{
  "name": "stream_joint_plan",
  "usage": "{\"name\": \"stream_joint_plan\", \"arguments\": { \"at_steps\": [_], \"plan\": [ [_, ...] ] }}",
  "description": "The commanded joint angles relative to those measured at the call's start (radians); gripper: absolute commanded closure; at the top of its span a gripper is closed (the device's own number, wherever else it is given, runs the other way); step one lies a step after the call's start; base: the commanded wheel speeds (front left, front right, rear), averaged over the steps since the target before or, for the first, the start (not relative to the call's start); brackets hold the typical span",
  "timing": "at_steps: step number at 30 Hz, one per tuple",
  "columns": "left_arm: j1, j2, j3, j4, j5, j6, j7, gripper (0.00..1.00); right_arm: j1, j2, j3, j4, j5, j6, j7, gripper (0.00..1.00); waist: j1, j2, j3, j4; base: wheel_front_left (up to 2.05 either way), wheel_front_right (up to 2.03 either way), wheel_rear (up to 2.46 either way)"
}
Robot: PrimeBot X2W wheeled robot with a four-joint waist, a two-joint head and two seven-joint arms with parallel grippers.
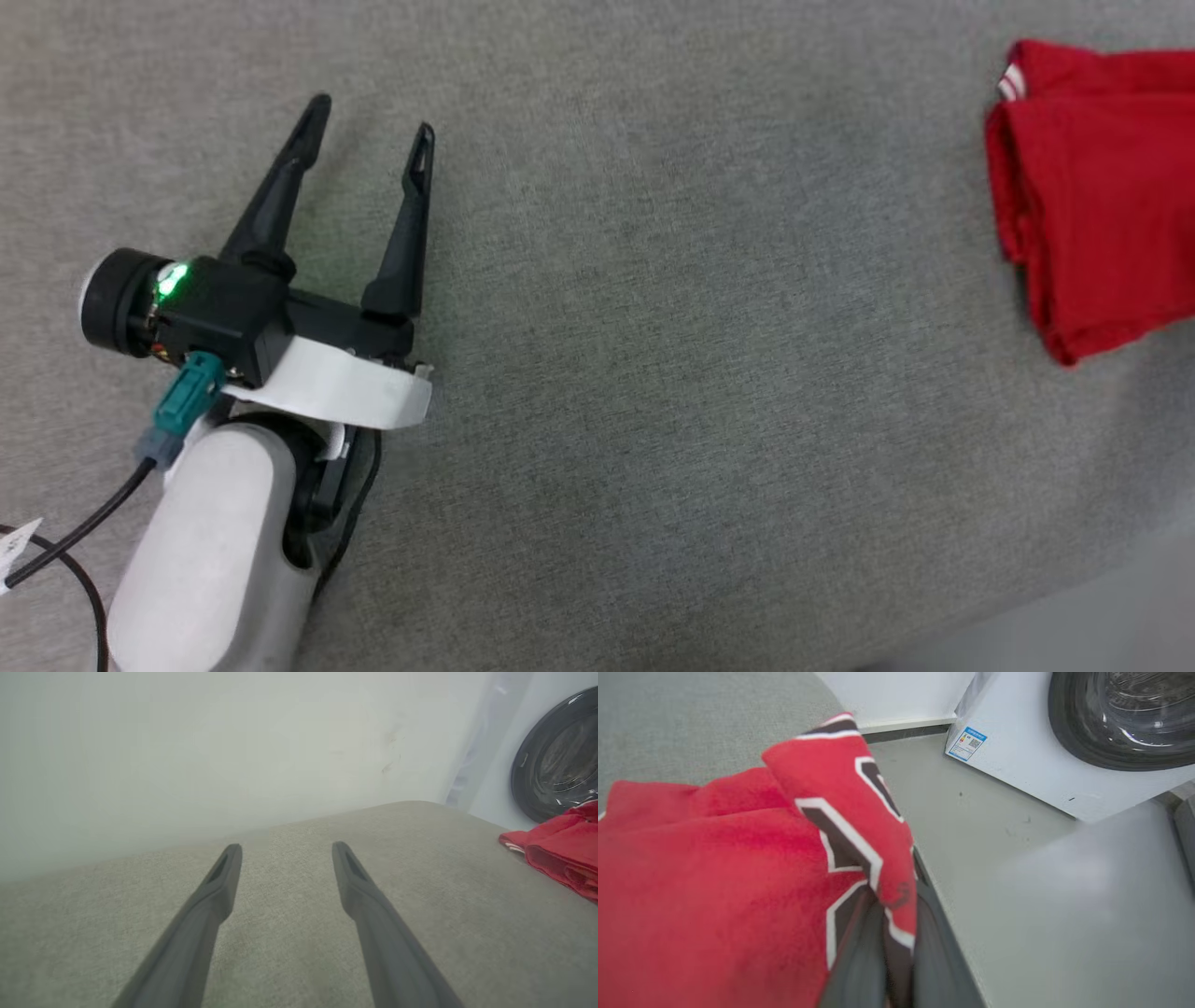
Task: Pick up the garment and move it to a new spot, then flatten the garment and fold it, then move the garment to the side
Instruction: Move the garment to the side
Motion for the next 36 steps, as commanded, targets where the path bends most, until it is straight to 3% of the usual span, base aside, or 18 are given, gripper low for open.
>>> {"name": "stream_joint_plan", "arguments": {
  "at_steps": [1, 3, 4, 5, 6, 14, 22, 27, 36],
  "plan": [
    [-0.017, 0.005, 0.001, -0.01, 0.005, -0.002, 0.004, 0.0, -0.028, 0.01, -0.03, 0.021, -0.023, -0.001, -0.043, 1.0, -0.0001, 0.0, 0.041, -0.003, 0.0, 0.0, 0.0],
    [-0.025, 0.008, -0.002, -0.015, 0.007, -0.002, 0.005, 0.0, -0.045, 0.02, -0.05, 0.036, -0.063, -0.001, -0.106, 1.0, -0.0001, 0.0, 0.05, 0.003, 0.0, 0.0, 0.0],
    [-0.024, 0.008, -0.003, -0.013, 0.007, -0.001, 0.004, 0.0, -0.047, 0.033, -0.06, 0.048, -0.075, -0.001, -0.129, 0.84, -0.0001, 0.0, 0.051, 0.005, 0.0, 0.0, 0.0],
    [-0.021, 0.007, -0.003, -0.012, 0.006, 0.002, 0.003, 0.0, -0.05, 0.041, -0.072, 0.058, -0.089, -0.001, -0.152, 0.53, -0.0001, 0.0, 0.053, 0.007, 0.0, 0.0, 0.0],
    [-0.019, 0.007, -0.004, -0.01, 0.005, 0.004, 0.002, 0.0, -0.058, 0.036, -0.084, 0.066, -0.107, -0.001, -0.174, 0.0, -0.0001, 0.0, 0.054, 0.01, 0.0, 0.0, 0.0],
    [0.01, -0.006, -0.013, 0.037, -0.015, 0.005, -0.03, 0.0, -0.044, 0.038, -0.173, 0.149, -0.194, -0.001, -0.298, 0.0, -0.0001, 0.0, -0.004, 0.036, 0.0, 0.0, 0.0],
    [0.089, -0.036, -0.009, 0.115, -0.053, 0.025, -0.067, 0.0, 0.05, 0.062, -0.196, 0.119, -0.172, -0.001, -0.359, 0.0, -0.0001, 0.0, -0.182, 0.081, 0.0, 0.0, 0.0],
    [0.2, -0.058, 0.008, 0.153, -0.096, 0.053, -0.082, 0.0, 0.198, 0.12, -0.19, -0.006, -0.133, -0.001, -0.37, 0.0, -0.0001, 0.0, -0.326, 0.124, 0.0, 0.0, 0.0],
    [0.312, -0.075, 0.022, 0.173, -0.132, 0.087, -0.094, 0.0, 0.477, 0.253, -0.125, -0.361, -0.097, -0.001, -0.295, 0.0, -0.0001, 0.0, -0.428, 0.213, 0.0, 0.0, 0.0]
  ]
}}
